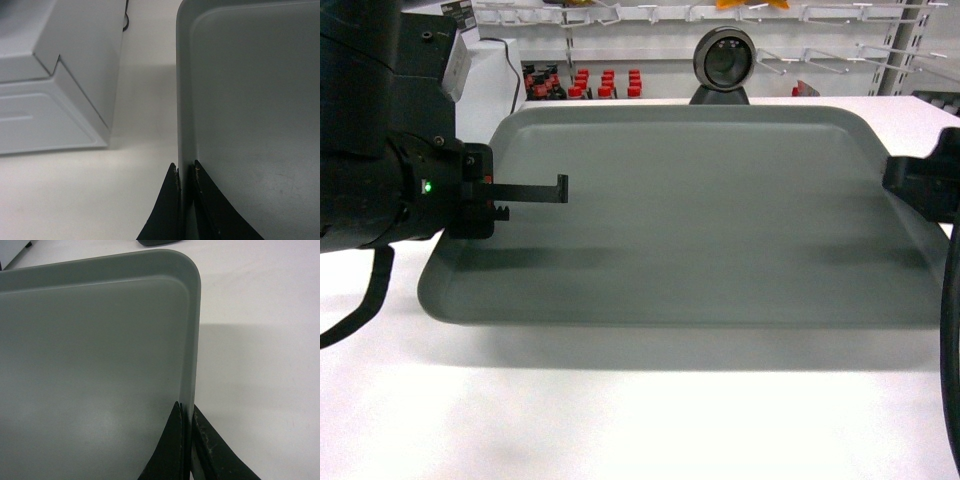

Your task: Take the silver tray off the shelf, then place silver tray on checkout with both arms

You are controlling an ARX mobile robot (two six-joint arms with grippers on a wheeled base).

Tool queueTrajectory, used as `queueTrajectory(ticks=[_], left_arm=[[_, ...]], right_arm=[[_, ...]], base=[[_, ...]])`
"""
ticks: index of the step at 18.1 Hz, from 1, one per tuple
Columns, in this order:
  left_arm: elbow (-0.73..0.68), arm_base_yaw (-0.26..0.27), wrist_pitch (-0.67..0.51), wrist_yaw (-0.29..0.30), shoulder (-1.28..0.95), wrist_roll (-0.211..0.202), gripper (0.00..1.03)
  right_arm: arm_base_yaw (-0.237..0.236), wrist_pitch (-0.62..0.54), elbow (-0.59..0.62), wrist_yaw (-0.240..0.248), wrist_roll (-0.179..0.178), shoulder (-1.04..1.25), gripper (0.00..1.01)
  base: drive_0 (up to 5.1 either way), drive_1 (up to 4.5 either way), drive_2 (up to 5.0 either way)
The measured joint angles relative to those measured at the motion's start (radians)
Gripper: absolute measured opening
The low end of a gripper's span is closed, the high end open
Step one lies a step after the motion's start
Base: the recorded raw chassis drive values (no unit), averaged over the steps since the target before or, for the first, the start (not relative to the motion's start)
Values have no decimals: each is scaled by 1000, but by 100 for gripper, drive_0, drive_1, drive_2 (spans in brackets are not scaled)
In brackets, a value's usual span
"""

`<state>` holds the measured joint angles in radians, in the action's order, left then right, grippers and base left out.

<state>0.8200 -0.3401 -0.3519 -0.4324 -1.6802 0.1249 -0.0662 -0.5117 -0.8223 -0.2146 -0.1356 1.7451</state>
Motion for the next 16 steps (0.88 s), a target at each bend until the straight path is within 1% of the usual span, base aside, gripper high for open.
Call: queueTrajectory(ticks=[4,6,7,8,10,14,16], left_arm=[[127,48,67,23,-98,6,3],[171,60,90,29,-136,-2,3],[192,65,103,35,-157,-2,3],[206,68,120,45,-171,-1,3],[237,69,144,48,-199,-5,3],[262,69,170,48,-237,-20,3],[267,64,173,47,-245,-19,3]], right_arm=[[-20,114,-193,10,41,108,3],[-26,153,-248,20,55,149,3],[-26,155,-266,23,61,171,3],[-26,153,-282,27,75,193,3],[-26,169,-315,35,85,238,3],[-27,200,-340,43,86,283,3],[-27,212,-346,55,96,291,3]], base=[[0,0,0],[0,0,0],[0,0,0],[0,0,0],[0,0,0],[0,0,0],[0,0,0]])
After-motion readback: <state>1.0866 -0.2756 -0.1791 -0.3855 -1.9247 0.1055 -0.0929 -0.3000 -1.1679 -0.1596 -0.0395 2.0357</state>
